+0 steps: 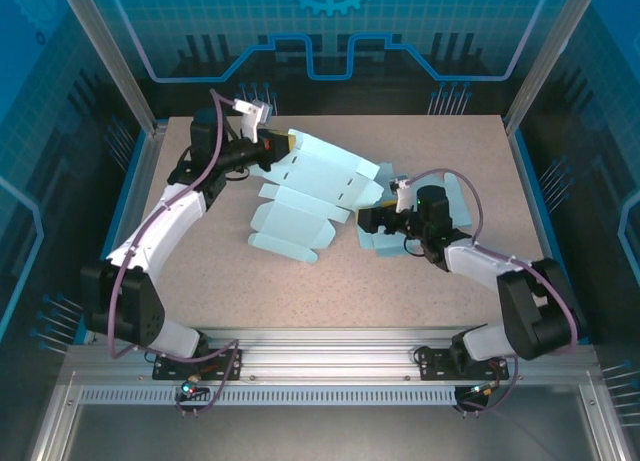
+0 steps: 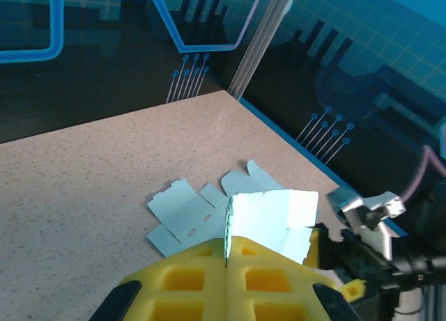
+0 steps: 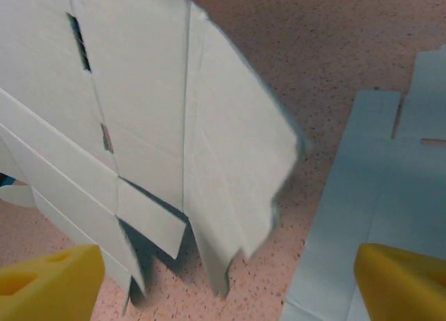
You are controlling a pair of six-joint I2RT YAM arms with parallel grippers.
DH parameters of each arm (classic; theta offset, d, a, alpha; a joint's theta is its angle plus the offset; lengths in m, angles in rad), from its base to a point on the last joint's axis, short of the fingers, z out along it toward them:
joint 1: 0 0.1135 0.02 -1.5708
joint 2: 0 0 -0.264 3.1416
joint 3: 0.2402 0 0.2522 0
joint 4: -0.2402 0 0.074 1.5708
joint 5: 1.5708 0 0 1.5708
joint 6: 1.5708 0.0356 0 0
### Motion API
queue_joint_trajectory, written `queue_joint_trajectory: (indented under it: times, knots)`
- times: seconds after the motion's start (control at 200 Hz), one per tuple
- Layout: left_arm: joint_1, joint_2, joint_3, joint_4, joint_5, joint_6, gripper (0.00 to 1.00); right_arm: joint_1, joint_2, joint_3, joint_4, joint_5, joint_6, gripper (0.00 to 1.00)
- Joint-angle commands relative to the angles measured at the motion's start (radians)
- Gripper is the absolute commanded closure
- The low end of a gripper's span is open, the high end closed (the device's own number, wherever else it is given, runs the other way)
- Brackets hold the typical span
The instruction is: Fold the paper box
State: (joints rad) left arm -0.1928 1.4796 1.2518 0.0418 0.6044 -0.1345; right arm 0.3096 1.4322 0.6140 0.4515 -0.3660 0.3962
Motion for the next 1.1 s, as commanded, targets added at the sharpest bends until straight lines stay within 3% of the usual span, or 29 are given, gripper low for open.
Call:
queue_joint_trajectory:
  times: [0.0, 0.12, 0.385, 0.44, 0.585, 0.66, 0.76, 0.85, 0.976, 1.096]
  knots:
    - [-0.005, -0.023, -0.022, 0.053, 0.044, -0.042, 1.00, 0.013, 0.055, 0.040, 0.171, -0.064, 0.027, 0.14]
    - [-0.004, -0.029, -0.032, 0.060, 0.044, -0.047, 1.00, 0.016, 0.108, 0.066, 0.233, -0.113, 0.043, 0.31]
    - [0.003, -0.041, -0.037, 0.039, 0.037, -0.021, 1.00, 0.033, 0.081, 0.093, 0.145, -0.105, -0.022, 1.00]
    - [0.011, -0.052, -0.038, 0.021, 0.032, -0.004, 0.92, 0.038, 0.046, 0.097, 0.078, -0.077, -0.068, 1.00]
    - [0.043, -0.121, -0.040, -0.034, -0.002, 0.094, 0.39, 0.041, -0.053, 0.124, -0.116, -0.052, -0.216, 1.00]
    - [0.053, -0.171, -0.038, -0.074, -0.055, 0.177, 0.20, 0.043, -0.097, 0.142, -0.214, -0.064, -0.291, 1.00]
    - [0.055, -0.218, -0.011, -0.159, -0.073, 0.339, 0.12, 0.044, -0.141, 0.165, -0.309, -0.086, -0.381, 1.00]
    - [0.055, -0.230, 0.024, -0.257, 0.001, 0.541, 0.06, 0.043, -0.164, 0.183, -0.367, -0.118, -0.444, 1.00]
    - [0.054, -0.208, 0.062, -0.359, 0.113, 0.835, 0.03, 0.043, -0.170, 0.220, -0.441, -0.185, -0.522, 1.00]
    - [0.054, -0.153, 0.108, -0.373, 0.118, 0.941, 0.03, 0.043, -0.166, 0.259, -0.531, -0.274, -0.580, 1.00]
